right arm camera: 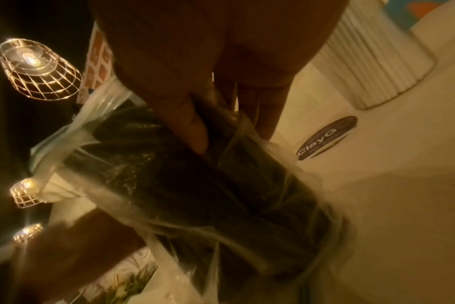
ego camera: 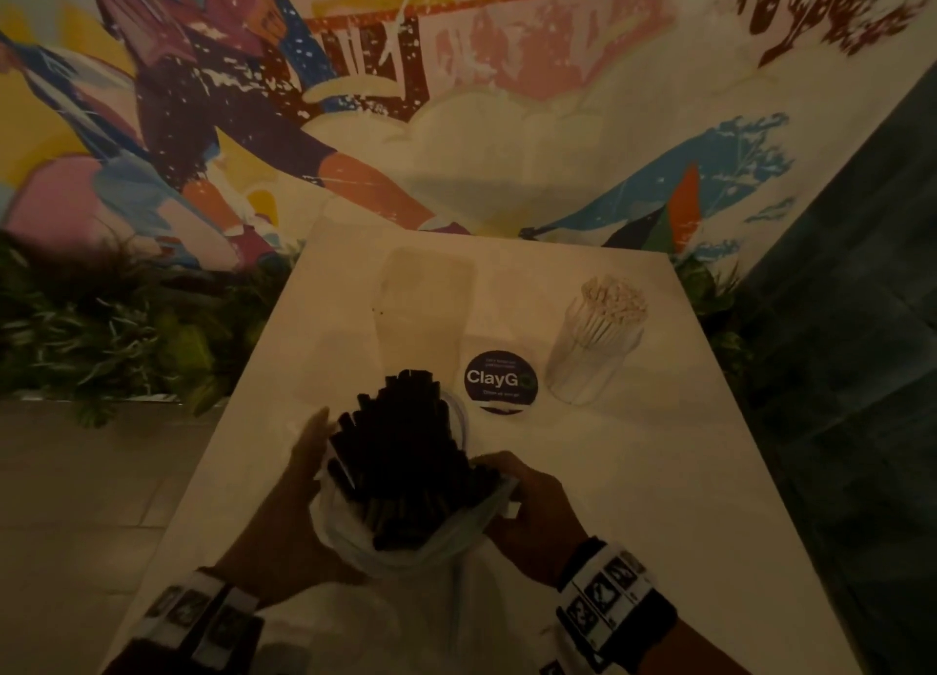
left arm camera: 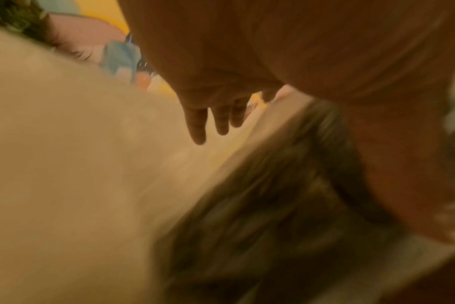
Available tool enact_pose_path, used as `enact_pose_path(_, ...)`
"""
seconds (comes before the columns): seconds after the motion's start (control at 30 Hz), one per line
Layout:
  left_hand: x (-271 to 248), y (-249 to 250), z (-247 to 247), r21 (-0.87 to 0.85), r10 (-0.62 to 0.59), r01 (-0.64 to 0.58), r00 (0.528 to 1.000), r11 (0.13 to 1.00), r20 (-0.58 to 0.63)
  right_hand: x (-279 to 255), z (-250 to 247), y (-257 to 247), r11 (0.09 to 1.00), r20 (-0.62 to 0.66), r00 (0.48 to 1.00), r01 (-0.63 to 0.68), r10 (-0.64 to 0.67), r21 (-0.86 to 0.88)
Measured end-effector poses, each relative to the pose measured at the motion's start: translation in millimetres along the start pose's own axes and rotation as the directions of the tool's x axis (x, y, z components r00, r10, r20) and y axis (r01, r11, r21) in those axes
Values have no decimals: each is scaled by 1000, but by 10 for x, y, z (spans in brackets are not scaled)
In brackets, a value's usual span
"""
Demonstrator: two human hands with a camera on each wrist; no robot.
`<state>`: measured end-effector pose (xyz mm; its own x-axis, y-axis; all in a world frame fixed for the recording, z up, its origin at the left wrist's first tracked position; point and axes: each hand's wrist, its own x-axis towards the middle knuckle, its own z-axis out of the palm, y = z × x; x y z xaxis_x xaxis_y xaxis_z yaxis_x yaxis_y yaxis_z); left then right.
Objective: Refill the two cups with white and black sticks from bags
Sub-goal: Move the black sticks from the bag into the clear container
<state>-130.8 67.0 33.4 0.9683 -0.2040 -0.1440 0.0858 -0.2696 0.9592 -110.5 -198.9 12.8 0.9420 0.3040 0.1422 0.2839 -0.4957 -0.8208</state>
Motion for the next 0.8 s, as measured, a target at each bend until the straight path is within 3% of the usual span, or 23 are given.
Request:
enact_pose_path(0.1,33,76,-65,198,225,-222,974,955,9,0,10,11,987,98,995,-20,36,-161)
enact_pose_path(0.13,54,47,-24,183,266,-266,964,946,24,13,11,-5,972,153,985,-49,86,-230)
enact_pose_path(0.2,100,1,44,67,271,-271,962,960,-2,47,-33,-71,952,251,955,-77,156,-296)
enact_pose_path(0.3,135,51,89,114,235,-222,964,968,-123,118,-220,-273,975,333,928,-108,169,-195)
enact_pose_path(0.37,147,20,52,115,290,-274,945,955,-153,152,-392,-478,987,281,946,-157,161,-38)
enact_pose_path(0.43,134,-26,32,166,312,-284,933,944,-181,163,-520,-635,988,87,994,-78,66,136)
enact_pose_path(0.47,140,-44,29,162,296,-269,939,950,-176,159,-543,-652,973,-25,999,-14,21,231)
enact_pose_path(0.53,152,-60,23,91,263,-251,951,964,-166,161,-526,-657,910,-123,992,49,2,411)
enact_pose_path(0.63,158,-46,37,56,240,-235,961,970,-136,158,-406,-636,864,-73,992,-57,107,500)
enact_pose_path(0.8,175,-28,104,-49,223,-229,969,972,-108,191,-221,-504,904,54,976,-215,210,370)
